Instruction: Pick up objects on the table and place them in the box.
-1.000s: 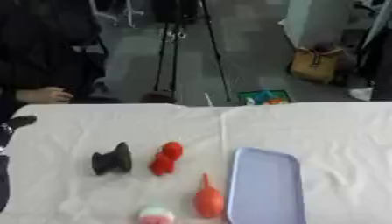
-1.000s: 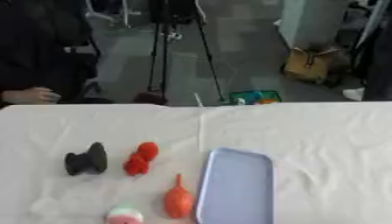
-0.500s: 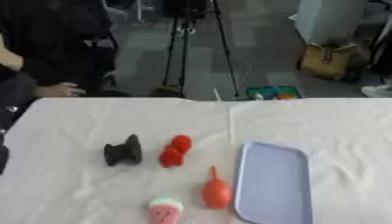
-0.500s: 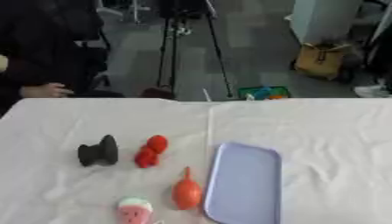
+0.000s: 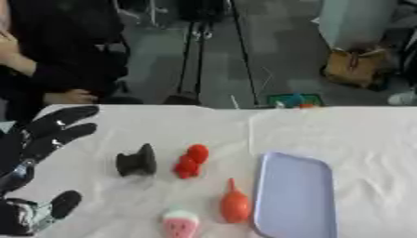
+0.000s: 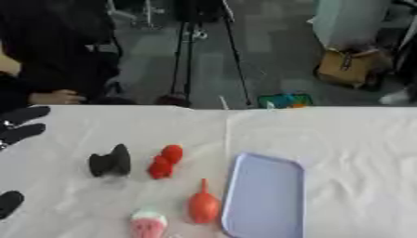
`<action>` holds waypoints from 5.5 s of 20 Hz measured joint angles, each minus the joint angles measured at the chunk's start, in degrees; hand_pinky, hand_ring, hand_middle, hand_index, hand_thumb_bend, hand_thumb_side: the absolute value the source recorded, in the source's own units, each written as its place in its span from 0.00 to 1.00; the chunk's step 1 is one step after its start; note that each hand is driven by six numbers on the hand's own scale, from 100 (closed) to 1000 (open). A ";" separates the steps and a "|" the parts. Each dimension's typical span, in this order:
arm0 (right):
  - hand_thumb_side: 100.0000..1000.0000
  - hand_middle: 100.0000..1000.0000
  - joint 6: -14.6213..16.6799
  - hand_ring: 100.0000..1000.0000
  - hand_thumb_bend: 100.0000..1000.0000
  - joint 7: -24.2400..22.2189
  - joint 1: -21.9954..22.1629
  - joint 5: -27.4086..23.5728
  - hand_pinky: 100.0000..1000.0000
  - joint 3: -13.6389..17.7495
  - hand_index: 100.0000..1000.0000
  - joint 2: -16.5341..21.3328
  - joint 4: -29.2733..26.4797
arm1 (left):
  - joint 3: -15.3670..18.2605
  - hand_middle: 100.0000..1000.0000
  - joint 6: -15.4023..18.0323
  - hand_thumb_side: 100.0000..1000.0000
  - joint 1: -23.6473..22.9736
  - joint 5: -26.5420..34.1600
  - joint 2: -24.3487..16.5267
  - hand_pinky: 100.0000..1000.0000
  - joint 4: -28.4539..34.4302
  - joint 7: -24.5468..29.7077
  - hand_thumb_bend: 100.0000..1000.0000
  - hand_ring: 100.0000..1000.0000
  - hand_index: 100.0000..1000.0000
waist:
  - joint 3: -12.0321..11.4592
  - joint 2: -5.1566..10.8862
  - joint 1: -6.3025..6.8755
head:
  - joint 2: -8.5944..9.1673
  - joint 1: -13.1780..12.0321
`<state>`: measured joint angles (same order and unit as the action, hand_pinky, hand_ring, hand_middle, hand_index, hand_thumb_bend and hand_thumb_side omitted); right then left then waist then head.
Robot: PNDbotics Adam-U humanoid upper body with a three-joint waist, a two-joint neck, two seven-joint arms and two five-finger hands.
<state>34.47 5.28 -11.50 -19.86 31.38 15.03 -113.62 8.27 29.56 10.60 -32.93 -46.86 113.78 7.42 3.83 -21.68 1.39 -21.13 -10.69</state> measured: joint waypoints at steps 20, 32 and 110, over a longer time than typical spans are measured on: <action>0.58 0.64 0.13 0.70 0.00 -1.11 0.93 0.07 0.62 -0.41 0.82 0.00 0.00 | -7.69 1.00 -3.22 1.00 8.92 -10.47 -11.09 1.00 -12.12 -13.61 0.33 1.00 1.00 | 0.86 0.09 -0.09 | -1.54 -1.10; 0.59 0.64 0.15 0.70 0.00 -2.10 0.96 0.12 0.63 -0.73 0.80 -0.05 0.00 | -10.31 1.00 -3.75 1.00 16.04 -0.87 -10.93 1.00 -22.00 6.80 0.62 1.00 1.00 | 1.46 0.09 -0.06 | -1.43 -2.03; 0.56 0.63 -0.50 0.70 0.00 -4.03 1.17 1.60 0.63 -0.70 0.80 -2.16 0.00 | -13.40 1.00 -14.16 1.00 30.21 -22.86 3.64 1.00 -43.39 22.34 0.40 1.00 1.00 | 2.84 -1.76 -0.44 | 0.82 -3.72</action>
<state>33.98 1.26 -10.33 -18.26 30.68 12.86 -113.62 -5.13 15.39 40.81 -55.79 -43.22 70.39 29.76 6.68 -23.45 0.95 -20.31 -14.42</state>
